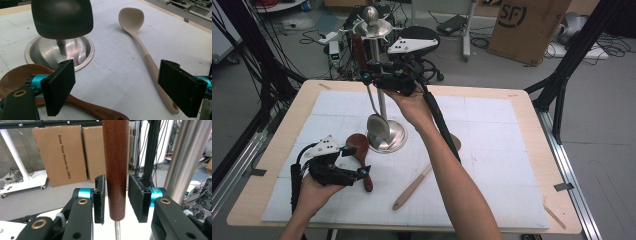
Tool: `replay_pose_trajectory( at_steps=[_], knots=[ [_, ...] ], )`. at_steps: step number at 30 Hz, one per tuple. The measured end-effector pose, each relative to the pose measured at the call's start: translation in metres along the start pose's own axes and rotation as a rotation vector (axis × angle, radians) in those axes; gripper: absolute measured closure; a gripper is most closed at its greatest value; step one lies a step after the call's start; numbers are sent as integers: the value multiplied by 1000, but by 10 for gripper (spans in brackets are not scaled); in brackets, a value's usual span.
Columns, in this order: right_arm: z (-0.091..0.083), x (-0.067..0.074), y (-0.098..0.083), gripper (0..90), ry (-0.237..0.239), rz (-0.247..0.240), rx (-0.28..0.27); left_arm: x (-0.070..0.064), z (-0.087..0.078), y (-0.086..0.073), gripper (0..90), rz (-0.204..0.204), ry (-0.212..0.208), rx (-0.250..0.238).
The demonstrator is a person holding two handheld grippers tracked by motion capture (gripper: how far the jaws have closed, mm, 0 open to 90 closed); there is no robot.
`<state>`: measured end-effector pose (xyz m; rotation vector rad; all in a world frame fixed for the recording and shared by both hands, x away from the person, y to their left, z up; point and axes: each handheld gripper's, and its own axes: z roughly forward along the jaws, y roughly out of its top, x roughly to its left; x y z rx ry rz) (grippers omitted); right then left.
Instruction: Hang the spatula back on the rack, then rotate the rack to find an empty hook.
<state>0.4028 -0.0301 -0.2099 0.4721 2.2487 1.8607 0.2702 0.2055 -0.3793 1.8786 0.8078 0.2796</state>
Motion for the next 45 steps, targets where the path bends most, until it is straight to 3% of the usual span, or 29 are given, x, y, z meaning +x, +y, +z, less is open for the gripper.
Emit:
replay_pose_trajectory(
  at_steps=[14, 25, 38, 45],
  knots=[
    [-32, -5, 3, 661, 16, -4, -27, 1, 0, -1, 148, 0, 2, 6],
    [-59, -17, 6, 894, 26, -3, -51, 2, 0, -2, 147, -4, 6, 8],
    [-82, -28, 24, 895, 7, -13, -77, 2, 0, -2, 146, -5, 7, 6],
    [-83, -29, 35, 895, -1, -21, -83, 2, 0, -2, 146, -2, 7, 8]
  ],
)
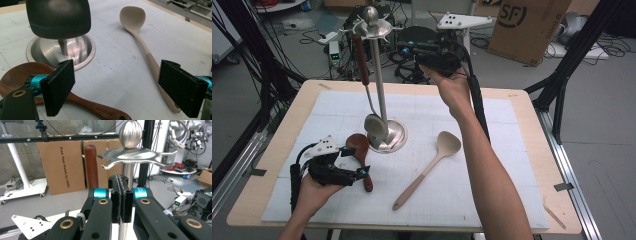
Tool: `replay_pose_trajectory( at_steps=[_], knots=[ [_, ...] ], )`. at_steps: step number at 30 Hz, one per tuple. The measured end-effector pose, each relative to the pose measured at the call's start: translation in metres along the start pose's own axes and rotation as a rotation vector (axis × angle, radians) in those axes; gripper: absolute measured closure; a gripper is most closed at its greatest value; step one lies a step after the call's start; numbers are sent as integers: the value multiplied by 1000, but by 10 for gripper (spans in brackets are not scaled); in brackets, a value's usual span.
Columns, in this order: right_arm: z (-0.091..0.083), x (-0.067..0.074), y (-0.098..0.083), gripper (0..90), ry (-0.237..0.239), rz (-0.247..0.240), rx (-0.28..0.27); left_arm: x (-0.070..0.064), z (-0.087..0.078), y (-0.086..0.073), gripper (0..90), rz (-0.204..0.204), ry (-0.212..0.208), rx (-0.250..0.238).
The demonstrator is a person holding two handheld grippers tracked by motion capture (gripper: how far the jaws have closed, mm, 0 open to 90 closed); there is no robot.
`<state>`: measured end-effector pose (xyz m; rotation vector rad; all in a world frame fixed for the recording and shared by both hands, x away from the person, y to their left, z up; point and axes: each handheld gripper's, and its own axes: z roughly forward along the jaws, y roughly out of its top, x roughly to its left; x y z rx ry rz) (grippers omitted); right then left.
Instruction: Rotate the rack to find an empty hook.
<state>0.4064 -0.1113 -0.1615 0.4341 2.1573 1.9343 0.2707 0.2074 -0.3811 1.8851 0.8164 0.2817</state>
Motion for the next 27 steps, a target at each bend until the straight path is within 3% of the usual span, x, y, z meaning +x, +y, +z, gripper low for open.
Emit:
replay_pose_trajectory(
  at_steps=[27],
  knots=[
    [14, 5, 12, 895, 55, -31, 6, 0, -1, 0, 146, -1, 0, -2]
  ],
)
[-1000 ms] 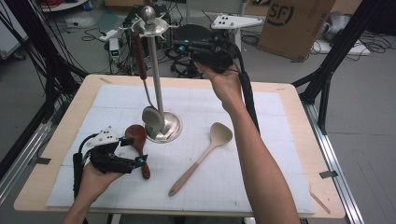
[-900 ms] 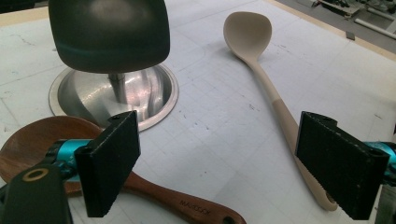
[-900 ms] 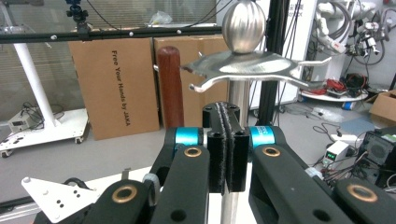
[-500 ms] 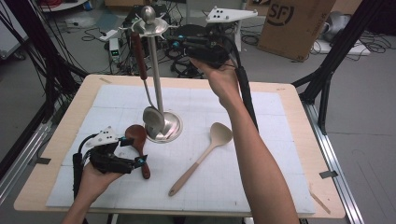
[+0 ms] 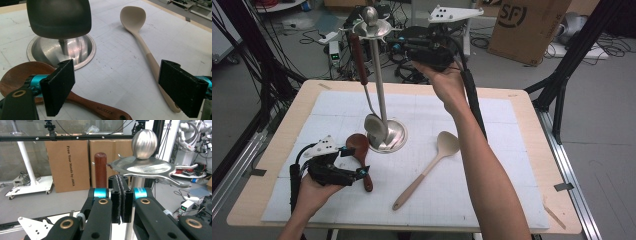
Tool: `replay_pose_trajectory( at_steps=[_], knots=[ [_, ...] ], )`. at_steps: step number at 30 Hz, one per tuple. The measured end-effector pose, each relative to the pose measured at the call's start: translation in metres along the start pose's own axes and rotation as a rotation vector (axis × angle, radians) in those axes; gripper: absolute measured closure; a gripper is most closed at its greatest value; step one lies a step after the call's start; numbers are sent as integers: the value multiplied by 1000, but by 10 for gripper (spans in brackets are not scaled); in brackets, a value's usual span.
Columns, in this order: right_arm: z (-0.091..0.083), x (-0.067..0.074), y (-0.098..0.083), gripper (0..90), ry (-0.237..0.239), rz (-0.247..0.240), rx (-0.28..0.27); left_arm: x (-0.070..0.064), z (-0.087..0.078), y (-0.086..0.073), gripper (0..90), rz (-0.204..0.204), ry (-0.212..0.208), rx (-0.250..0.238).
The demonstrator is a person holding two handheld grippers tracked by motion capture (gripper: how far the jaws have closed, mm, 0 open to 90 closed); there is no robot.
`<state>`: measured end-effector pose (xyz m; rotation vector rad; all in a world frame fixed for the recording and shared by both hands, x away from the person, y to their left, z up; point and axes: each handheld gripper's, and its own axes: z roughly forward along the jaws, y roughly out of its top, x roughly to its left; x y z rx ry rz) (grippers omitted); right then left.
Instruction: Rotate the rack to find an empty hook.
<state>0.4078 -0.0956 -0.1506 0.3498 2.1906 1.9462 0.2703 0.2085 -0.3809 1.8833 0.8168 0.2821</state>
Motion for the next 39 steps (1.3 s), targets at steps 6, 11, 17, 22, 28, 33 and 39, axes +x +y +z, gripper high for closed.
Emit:
replay_pose_trajectory(
  at_steps=[6, 11, 17, 22, 28, 33, 39],
  knots=[
    [6, 4, 2, 895, 17, -8, 2, -1, 0, 0, 146, 1, -2, 3],
    [10, 7, 3, 895, 25, -12, 6, -1, 0, 0, 146, -1, -3, 2],
    [15, 9, 3, 895, 30, -16, 5, -1, 1, 0, 146, 3, -3, 4],
    [18, 11, 4, 895, 35, -19, 8, -2, 1, 0, 146, 2, -3, 4],
    [24, 13, 5, 895, 37, -26, 11, -1, 1, 0, 146, 2, -4, 3],
    [27, 14, 5, 895, 38, -30, 11, -2, 1, 0, 146, 2, -7, 3],
    [31, 15, 6, 895, 39, -31, 13, -2, 1, 0, 146, 3, -6, 4]
  ],
)
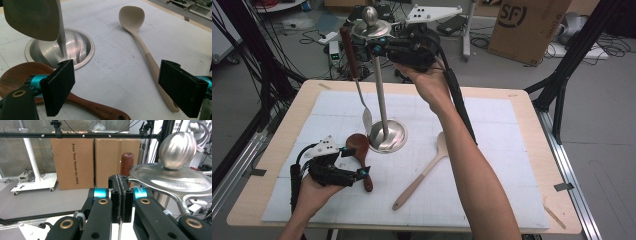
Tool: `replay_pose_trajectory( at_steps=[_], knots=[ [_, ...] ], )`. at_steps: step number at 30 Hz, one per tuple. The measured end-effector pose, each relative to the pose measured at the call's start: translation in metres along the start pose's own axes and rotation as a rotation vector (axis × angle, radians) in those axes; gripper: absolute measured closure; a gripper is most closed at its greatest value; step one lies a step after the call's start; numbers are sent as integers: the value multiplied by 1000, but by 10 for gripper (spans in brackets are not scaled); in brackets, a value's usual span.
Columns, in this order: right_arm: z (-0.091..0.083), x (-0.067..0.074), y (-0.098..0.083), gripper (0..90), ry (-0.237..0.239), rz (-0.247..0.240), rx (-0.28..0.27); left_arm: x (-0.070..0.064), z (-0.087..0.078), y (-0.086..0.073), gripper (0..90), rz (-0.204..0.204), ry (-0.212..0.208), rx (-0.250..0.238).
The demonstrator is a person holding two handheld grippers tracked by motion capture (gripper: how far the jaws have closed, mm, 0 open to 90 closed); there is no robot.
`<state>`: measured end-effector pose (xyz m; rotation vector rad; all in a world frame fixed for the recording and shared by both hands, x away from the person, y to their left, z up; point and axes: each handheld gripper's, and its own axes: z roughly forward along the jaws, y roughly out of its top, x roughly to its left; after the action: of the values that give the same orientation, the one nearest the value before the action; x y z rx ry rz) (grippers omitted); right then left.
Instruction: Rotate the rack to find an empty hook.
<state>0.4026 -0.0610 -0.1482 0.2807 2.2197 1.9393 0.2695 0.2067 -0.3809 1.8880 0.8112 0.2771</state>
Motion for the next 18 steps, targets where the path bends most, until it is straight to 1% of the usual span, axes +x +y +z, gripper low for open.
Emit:
replay_pose_trajectory(
  at_steps=[4, 7, 10, 15, 18],
  knots=[
    [0, 0, 0, 895, -1, 4, 2, 0, 0, 0, 146, 1, -1, 0],
    [-1, 0, 0, 895, -6, -8, 22, 0, 0, 0, 146, 1, -1, 1],
    [-2, 0, 0, 894, 4, -6, 22, 0, 0, 0, 146, -1, 0, -1],
    [-4, 0, -1, 894, 3, -13, 30, 0, 0, 0, 146, 1, -1, -1],
    [-7, -1, -3, 894, 6, -9, 29, 0, 0, 0, 146, 2, -4, -2]
  ],
)
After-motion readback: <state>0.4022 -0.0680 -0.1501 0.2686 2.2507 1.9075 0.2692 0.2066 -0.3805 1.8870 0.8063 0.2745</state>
